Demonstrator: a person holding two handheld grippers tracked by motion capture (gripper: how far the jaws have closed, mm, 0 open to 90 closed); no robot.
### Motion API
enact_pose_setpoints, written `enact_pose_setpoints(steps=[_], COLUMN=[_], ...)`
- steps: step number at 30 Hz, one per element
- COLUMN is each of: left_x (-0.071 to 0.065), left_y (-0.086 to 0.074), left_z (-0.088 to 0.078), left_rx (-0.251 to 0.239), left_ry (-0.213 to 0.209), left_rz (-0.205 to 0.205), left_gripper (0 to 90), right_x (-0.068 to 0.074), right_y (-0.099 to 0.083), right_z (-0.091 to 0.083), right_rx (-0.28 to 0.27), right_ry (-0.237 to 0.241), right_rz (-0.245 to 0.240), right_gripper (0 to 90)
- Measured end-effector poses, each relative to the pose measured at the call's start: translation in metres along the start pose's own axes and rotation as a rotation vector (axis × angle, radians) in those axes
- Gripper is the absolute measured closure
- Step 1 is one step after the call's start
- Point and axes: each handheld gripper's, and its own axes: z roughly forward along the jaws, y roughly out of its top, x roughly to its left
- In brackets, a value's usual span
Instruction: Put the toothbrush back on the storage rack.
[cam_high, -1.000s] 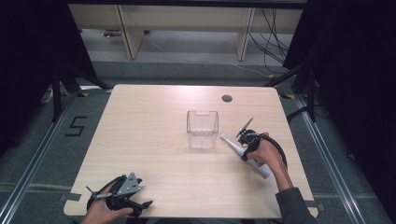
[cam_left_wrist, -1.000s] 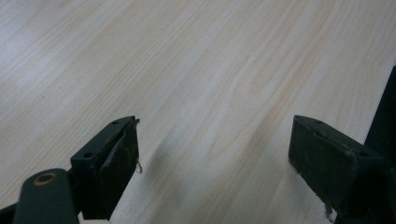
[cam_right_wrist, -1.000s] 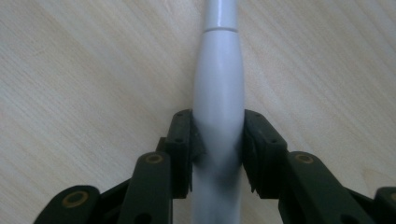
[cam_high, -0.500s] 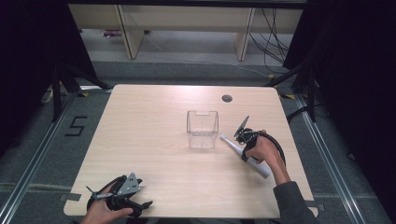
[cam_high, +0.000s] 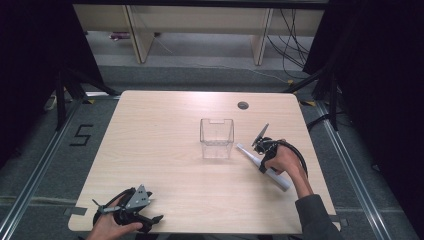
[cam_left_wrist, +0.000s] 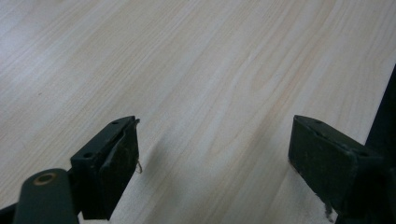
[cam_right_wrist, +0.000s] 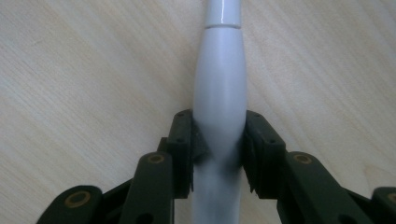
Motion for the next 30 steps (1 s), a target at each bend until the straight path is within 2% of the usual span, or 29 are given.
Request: enact_pose_setpoints(steps=[3,4,5,6,7,8,9,10,15,18,19,21,22,23,25,26,27,28,30], left_x=[0.0,0.0,0.0,0.0,0.0,0.0,0.0,0.0,0.0,0.0,0.0,0.001,0.001,0.001,0.001,0.001,0.001,0.001,0.001], left_y=[0.0,0.0,0.0,0.0,0.0,0.0,0.0,0.0,0.0,0.0,0.0,0.0,0.0,0.0,0.0,0.0,0.0,0.0,0.0], left_z=[-0.001,-0.001,-0.001,-0.001,0.0,0.0,0.0,-0.001,-0.001,-0.001,-0.001,-0.001,-0.001,-0.001,-0.001,-0.001,-0.001,-0.001,-0.001], left_rx=[-0.003,-0.004,-0.003,-0.002,-0.002,-0.003,-0.003,-0.003,-0.001,-0.002,-0.003,-0.003,-0.002,-0.001,-0.001,-0.001,0.008,0.008,-0.001], left_ry=[0.003,0.003,0.003,0.002,0.002,0.001,0.002,0.003,0.002,0.004,0.005,0.005,0.005,0.006,0.006,0.003,0.001,0.002,0.004], left_rz=[0.002,0.001,0.001,0.001,-0.001,-0.001,-0.001,0.001,-0.001,0.001,0.001,-0.001,0.0,0.0,-0.001,0.001,0.003,0.003,0.002], left_gripper=[15.7,15.7,15.7,15.7,15.7,15.7,15.8,15.8,15.7,15.7,15.7,15.7,15.7,15.7,15.7,15.7,15.7,15.7,15.7], right_x=[-0.004,-0.001,-0.004,-0.005,-0.004,-0.006,-0.006,-0.007,-0.009,-0.011,-0.014,-0.015,-0.017,-0.017,-0.02,-0.021,-0.022,-0.022,-0.023], right_y=[-0.003,-0.004,-0.004,-0.005,-0.005,-0.006,-0.008,-0.009,-0.016,-0.021,-0.023,-0.026,-0.028,-0.029,-0.031,-0.033,-0.033,-0.034,-0.035], right_z=[-0.002,-0.005,-0.006,-0.007,-0.009,-0.01,-0.012,-0.013,-0.026,-0.034,-0.038,-0.043,-0.045,-0.046,-0.048,-0.049,-0.05,-0.05,-0.053], right_rx=[-0.05,-0.054,-0.073,-0.089,-0.1,-0.116,-0.128,-0.141,-0.226,-0.292,-0.317,-0.329,-0.366,-0.377,-0.425,-0.453,-0.47,-0.5,-0.515], right_ry=[-0.022,-0.011,-0.013,-0.017,-0.015,-0.018,-0.018,-0.023,-0.037,-0.042,-0.054,-0.044,-0.061,-0.062,-0.067,-0.072,-0.065,-0.077,-0.063], right_rz=[-0.057,-0.026,-0.064,-0.065,-0.043,-0.071,-0.054,-0.064,-0.053,-0.021,-0.03,-0.006,-0.003,0.02,0.025,0.043,0.037,0.048,0.053], right_gripper=[67.0,67.0,67.0,67.0,67.0,67.0,67.1,67.1,67.1,67.1,67.1,67.1,67.1,67.1,67.1,67.1,67.1,67.1,67.0])
